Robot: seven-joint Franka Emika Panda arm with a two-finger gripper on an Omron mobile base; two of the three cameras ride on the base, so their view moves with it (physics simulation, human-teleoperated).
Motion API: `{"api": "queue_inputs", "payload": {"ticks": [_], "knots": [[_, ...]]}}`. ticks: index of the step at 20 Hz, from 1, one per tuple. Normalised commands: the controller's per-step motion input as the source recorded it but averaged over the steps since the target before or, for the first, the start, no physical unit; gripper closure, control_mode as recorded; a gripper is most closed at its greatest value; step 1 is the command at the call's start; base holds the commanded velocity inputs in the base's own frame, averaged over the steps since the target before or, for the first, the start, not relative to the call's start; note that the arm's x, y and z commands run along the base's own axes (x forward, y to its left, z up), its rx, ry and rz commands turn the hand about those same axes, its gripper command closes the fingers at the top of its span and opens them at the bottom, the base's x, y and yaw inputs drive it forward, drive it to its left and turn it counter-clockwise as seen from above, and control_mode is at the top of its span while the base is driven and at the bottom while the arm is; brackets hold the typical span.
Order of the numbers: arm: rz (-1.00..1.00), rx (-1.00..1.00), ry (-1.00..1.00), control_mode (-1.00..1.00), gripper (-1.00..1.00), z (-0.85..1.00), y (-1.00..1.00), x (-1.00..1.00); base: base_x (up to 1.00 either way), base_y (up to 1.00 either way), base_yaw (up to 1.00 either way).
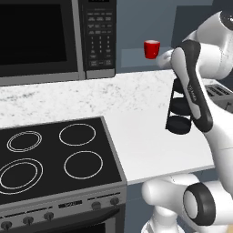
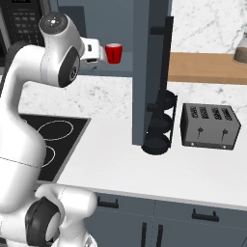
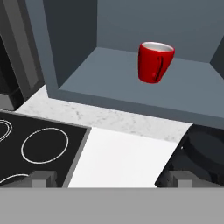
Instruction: Gather all objects into one cabinet and sort the glasses and bowls to opposite sides.
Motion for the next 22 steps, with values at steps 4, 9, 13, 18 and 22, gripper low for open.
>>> {"api": "queue_inputs", "payload": {"ticks": [4, 9, 13, 18, 22], "knots": [[0.0, 0.0, 0.0, -1.0, -1.0, 0.0, -0.04, 0.35, 0.0, 0.0, 0.0], [-0.05, 0.14, 0.0, -1.0, -1.0, 0.0, -0.39, 0.36, 0.0, 0.0, 0.0], [-0.07, 0.1, 0.0, -1.0, -1.0, 0.0, -0.11, 0.55, 0.0, 0.0, 0.0], [-0.02, 0.02, 0.0, -1.0, -1.0, -0.03, -0.03, 0.31, 0.0, 0.0, 0.0], [0.0, 0.0, 0.0, -1.0, -1.0, 0.0, 0.0, 0.19, 0.0, 0.0, 0.0]]}}
